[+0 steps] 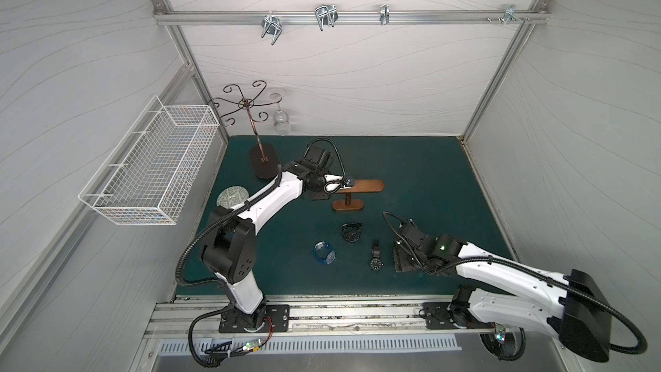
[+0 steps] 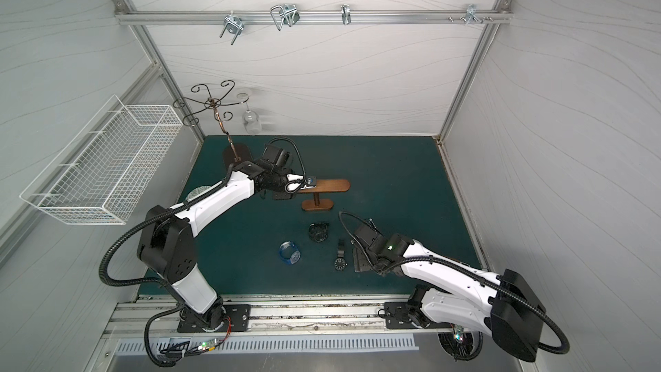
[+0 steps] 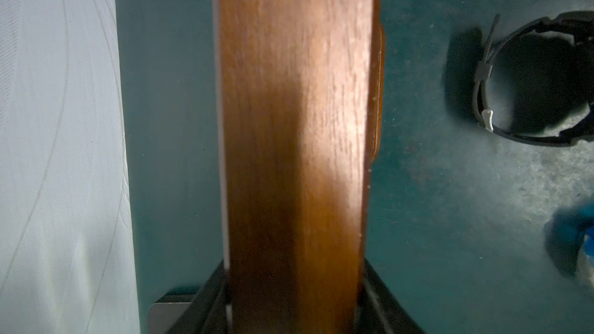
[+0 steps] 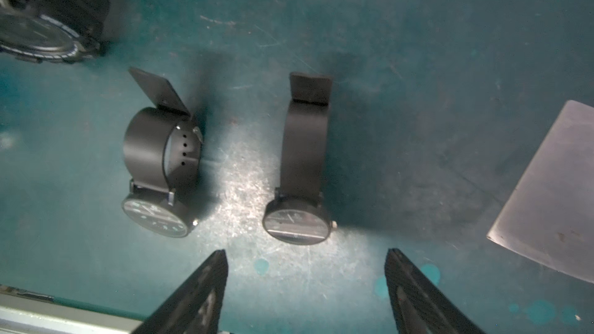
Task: Place watch on stand
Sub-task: Pick up the watch at the center of the board.
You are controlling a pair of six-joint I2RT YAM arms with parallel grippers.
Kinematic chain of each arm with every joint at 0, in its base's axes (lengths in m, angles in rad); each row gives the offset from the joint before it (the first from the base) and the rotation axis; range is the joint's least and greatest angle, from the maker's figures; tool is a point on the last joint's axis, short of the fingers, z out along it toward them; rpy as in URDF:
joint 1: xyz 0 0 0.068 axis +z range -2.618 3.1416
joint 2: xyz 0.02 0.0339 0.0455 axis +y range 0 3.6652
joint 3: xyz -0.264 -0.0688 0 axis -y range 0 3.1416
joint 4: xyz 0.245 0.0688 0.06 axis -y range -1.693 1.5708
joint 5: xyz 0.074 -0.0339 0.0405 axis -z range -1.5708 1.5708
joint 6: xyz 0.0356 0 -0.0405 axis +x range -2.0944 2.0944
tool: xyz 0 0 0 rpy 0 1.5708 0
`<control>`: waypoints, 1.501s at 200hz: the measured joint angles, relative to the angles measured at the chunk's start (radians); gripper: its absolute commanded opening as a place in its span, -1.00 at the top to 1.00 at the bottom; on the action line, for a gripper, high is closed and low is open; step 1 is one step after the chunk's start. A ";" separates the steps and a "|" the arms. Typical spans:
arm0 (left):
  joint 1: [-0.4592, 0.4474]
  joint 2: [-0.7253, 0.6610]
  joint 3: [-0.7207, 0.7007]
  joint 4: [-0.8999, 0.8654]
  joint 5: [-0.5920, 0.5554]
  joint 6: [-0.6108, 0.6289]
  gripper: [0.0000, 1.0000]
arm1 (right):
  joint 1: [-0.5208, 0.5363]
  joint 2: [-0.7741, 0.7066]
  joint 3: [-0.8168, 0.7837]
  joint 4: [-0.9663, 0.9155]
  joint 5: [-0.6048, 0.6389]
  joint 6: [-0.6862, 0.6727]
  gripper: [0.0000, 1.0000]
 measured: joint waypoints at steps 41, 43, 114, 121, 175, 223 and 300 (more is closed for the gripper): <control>-0.003 0.000 -0.001 0.000 0.000 0.006 -0.03 | 0.000 0.006 -0.010 0.038 -0.010 0.000 -0.44; -0.003 0.000 -0.001 0.000 0.000 0.006 -0.03 | 0.000 0.006 -0.011 0.039 -0.011 0.000 -0.44; -0.010 -0.003 -0.006 0.005 -0.003 0.015 -0.03 | 0.000 0.021 -0.049 0.058 -0.022 0.001 -0.37; -0.010 -0.003 -0.006 0.006 -0.004 0.016 -0.03 | 0.000 0.021 -0.051 0.060 -0.023 0.001 -0.37; -0.011 -0.007 -0.011 0.010 -0.004 0.022 -0.03 | 0.000 0.043 -0.058 0.090 -0.028 -0.005 -0.25; -0.012 -0.017 -0.027 0.023 -0.004 0.024 -0.04 | 0.000 0.072 -0.058 0.100 -0.030 -0.008 -0.22; -0.014 -0.023 -0.036 0.031 -0.004 0.026 -0.05 | 0.000 0.109 -0.058 0.129 -0.030 -0.023 -0.13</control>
